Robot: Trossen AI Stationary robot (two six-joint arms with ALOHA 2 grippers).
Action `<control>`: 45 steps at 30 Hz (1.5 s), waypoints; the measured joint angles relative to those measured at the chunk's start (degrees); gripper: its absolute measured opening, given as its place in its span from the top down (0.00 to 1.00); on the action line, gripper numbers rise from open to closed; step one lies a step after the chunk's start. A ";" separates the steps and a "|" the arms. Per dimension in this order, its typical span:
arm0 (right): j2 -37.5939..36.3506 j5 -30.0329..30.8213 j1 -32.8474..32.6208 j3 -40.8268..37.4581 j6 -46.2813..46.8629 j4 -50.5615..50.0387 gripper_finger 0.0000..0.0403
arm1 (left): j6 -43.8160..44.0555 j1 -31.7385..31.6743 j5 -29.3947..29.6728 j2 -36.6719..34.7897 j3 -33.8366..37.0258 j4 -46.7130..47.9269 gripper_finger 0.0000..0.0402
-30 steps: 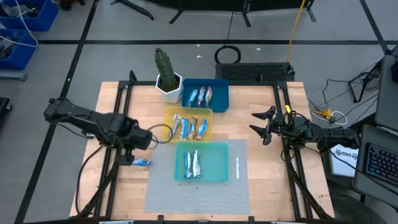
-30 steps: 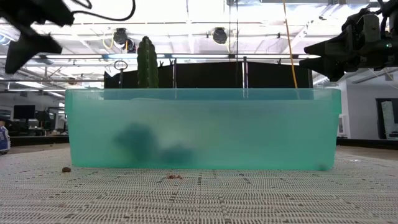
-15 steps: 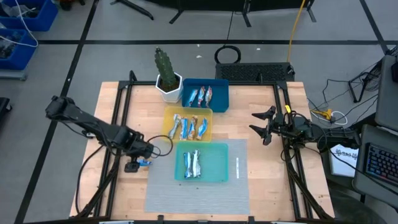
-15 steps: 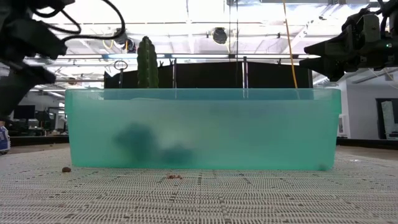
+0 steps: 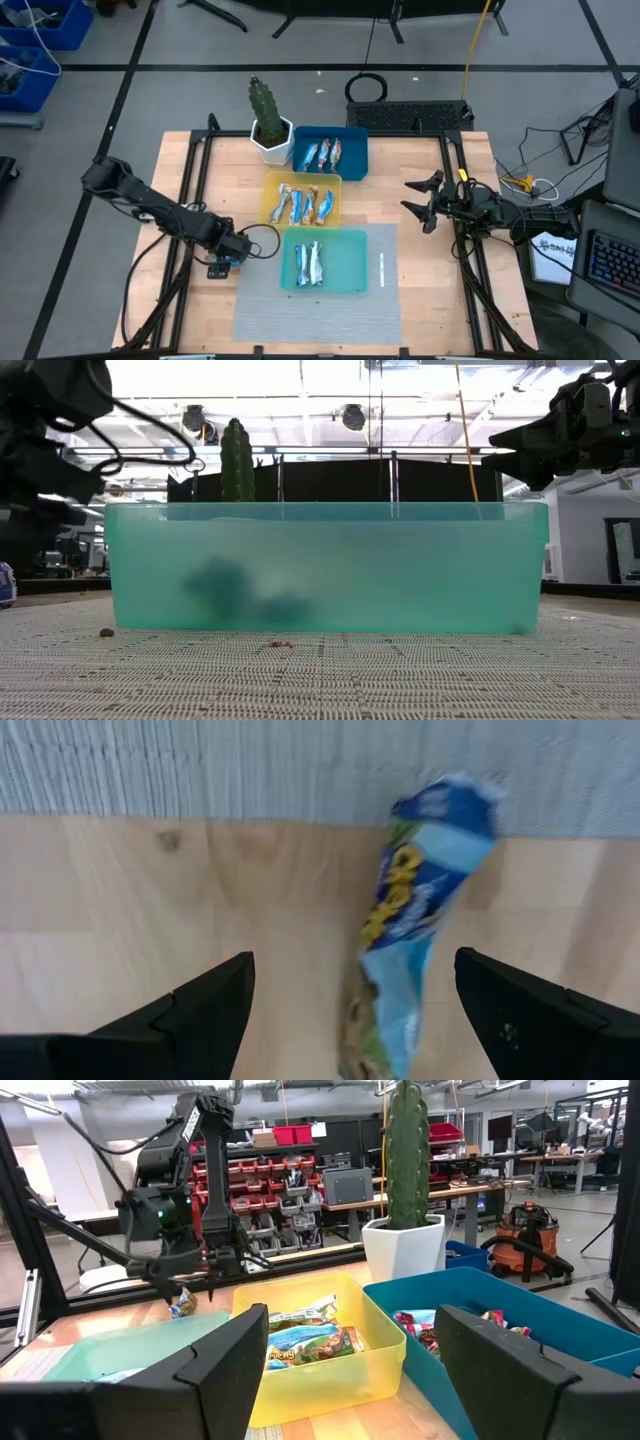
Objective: Pick and place Granola Bars by type
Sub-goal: Put the blue granola bar into the green bin
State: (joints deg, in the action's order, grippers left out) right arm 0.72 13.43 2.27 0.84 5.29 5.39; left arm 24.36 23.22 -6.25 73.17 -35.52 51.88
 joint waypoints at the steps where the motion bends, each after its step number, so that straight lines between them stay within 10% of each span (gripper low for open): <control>1: 0.00 0.00 -0.01 0.02 0.01 0.00 0.31 | 0.04 0.04 0.24 0.36 0.24 0.02 0.14; 12: 0.01 0.00 -0.01 0.01 0.01 0.00 0.31 | 1.48 0.72 1.79 2.60 2.06 -3.50 0.19; 38: 0.01 0.00 0.01 0.00 0.01 0.00 0.31 | 10.97 0.70 3.27 2.01 0.27 -5.14 0.96; 45: 0.01 0.00 -0.01 0.01 0.01 -0.02 0.31 | 14.78 0.70 4.71 -0.23 -5.74 -3.42 0.92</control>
State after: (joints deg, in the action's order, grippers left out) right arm 0.73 13.43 2.26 0.86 5.30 5.37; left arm 39.14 23.92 -1.54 72.94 -41.25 48.46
